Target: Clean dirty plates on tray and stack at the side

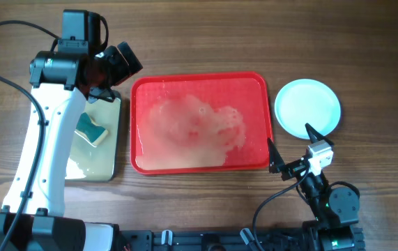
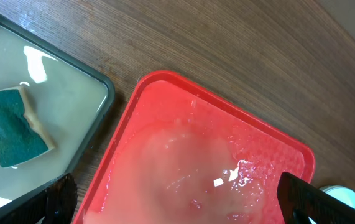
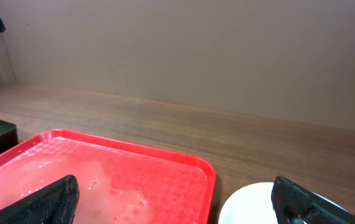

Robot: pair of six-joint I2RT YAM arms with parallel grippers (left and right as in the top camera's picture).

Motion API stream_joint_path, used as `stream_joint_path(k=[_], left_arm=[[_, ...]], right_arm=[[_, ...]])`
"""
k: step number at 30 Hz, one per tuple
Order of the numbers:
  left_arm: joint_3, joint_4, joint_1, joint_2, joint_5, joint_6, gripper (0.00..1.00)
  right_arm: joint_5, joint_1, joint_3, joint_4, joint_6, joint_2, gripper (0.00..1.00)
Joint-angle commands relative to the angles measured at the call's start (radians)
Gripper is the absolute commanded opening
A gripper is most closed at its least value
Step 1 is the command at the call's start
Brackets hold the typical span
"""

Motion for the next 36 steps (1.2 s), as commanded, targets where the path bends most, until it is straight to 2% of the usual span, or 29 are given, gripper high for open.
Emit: stream_joint_path(k=[1, 9, 10, 11, 13, 14, 17, 23, 25, 31, 36], left_arm=[[0.0, 0.0, -0.002, 0.001, 0.005, -0.006, 1.0], [0.0, -0.006, 0.0, -0.011, -0.047, 0.003, 1.0], [-0.006, 0.016, -0.008, -0.034, -0.051, 0.033, 1.0], [-0.034, 0.08, -0.029, -0.073, -0.051, 0.114, 1.0], [-0.172, 0.248, -0.077, -0.203, -0.052, 0.259, 1.0], [-0.239, 0.317, -0.083, -0.26, -0.051, 0.285, 1.0], [-0.526, 0.571, -0.061, -0.492, -0.05, 0.287, 1.0], [-1.025, 0.914, 0.048, -0.928, -0.003, 0.286, 1.0], [-1.166, 0.974, 0.08, -1.078, -0.003, 0.287, 1.0], [-1.41, 1.025, 0.125, -1.381, -0.003, 0.288, 1.0], [-1.522, 1.069, 0.122, -1.498, -0.032, 0.291, 1.0]], right_arm=[[-0.002, -0.003, -0.002, 0.003, -0.011, -0.015, 1.0], [-0.002, -0.003, -0.002, 0.003, -0.011, -0.015, 1.0], [-0.002, -0.003, -0.002, 0.003, -0.011, -0.014, 1.0], [-0.002, -0.003, -0.002, 0.003, -0.011, -0.015, 1.0], [-0.002, -0.003, -0.002, 0.003, -0.011, -0.015, 1.0], [-0.002, -0.003, -0.002, 0.003, -0.011, -0.015, 1.0], [-0.002, -0.003, -0.002, 0.003, -0.011, -0.015, 1.0], [-0.002, -0.003, -0.002, 0.003, -0.011, -0.015, 1.0], [-0.002, -0.003, -0.002, 0.003, -0.011, -0.015, 1.0], [-0.002, -0.003, -0.002, 0.003, -0.011, -0.015, 1.0], [-0.002, -0.003, -0.002, 0.003, -0.011, -0.014, 1.0]])
